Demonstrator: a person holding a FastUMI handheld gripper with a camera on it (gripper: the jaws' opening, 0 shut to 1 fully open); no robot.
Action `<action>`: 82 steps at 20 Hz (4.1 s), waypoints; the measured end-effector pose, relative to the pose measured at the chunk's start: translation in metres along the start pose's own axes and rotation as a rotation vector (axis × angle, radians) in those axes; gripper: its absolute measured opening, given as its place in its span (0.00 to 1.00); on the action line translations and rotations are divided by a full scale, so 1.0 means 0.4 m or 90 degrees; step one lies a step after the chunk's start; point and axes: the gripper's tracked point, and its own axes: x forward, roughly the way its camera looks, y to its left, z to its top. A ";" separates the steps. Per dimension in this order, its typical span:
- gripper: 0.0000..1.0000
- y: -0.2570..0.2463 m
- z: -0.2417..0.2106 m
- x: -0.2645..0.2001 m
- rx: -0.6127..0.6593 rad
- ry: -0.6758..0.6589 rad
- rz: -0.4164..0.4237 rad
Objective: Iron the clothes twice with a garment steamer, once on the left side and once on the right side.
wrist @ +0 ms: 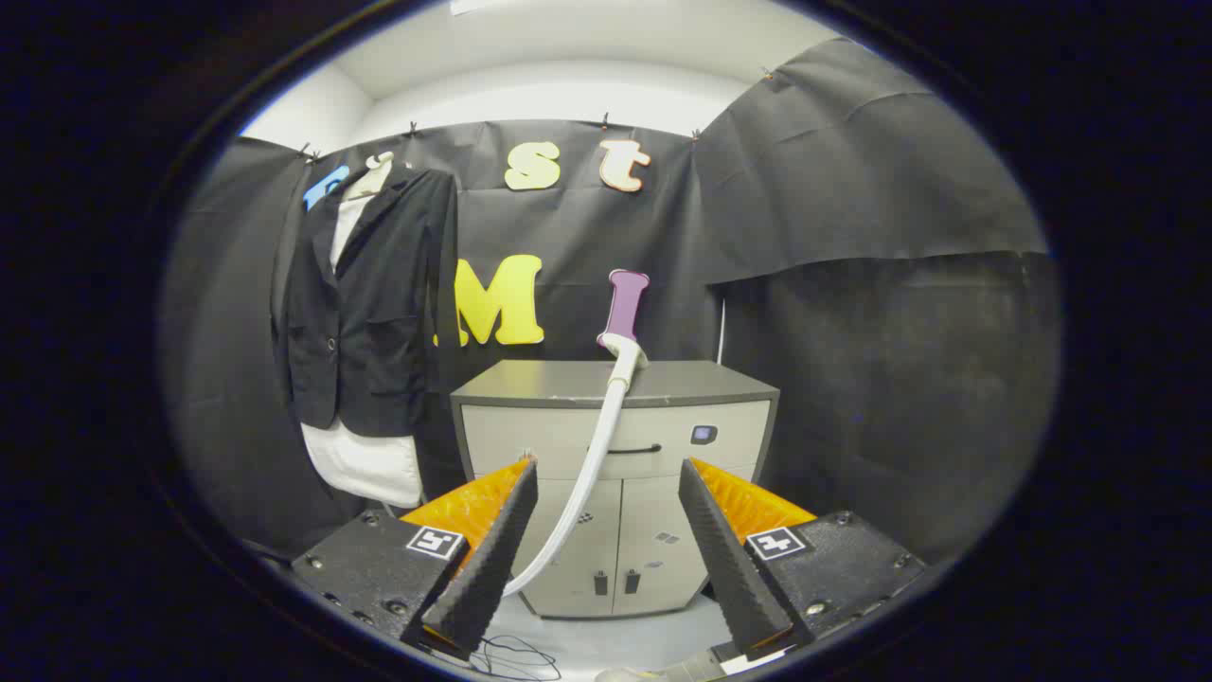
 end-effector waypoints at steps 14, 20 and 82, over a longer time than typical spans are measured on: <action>0.94 0.026 0.000 0.013 -0.004 0.001 -0.008; 0.94 0.005 0.018 0.028 0.000 0.002 -0.014; 0.34 0.029 0.187 0.928 0.099 0.236 0.140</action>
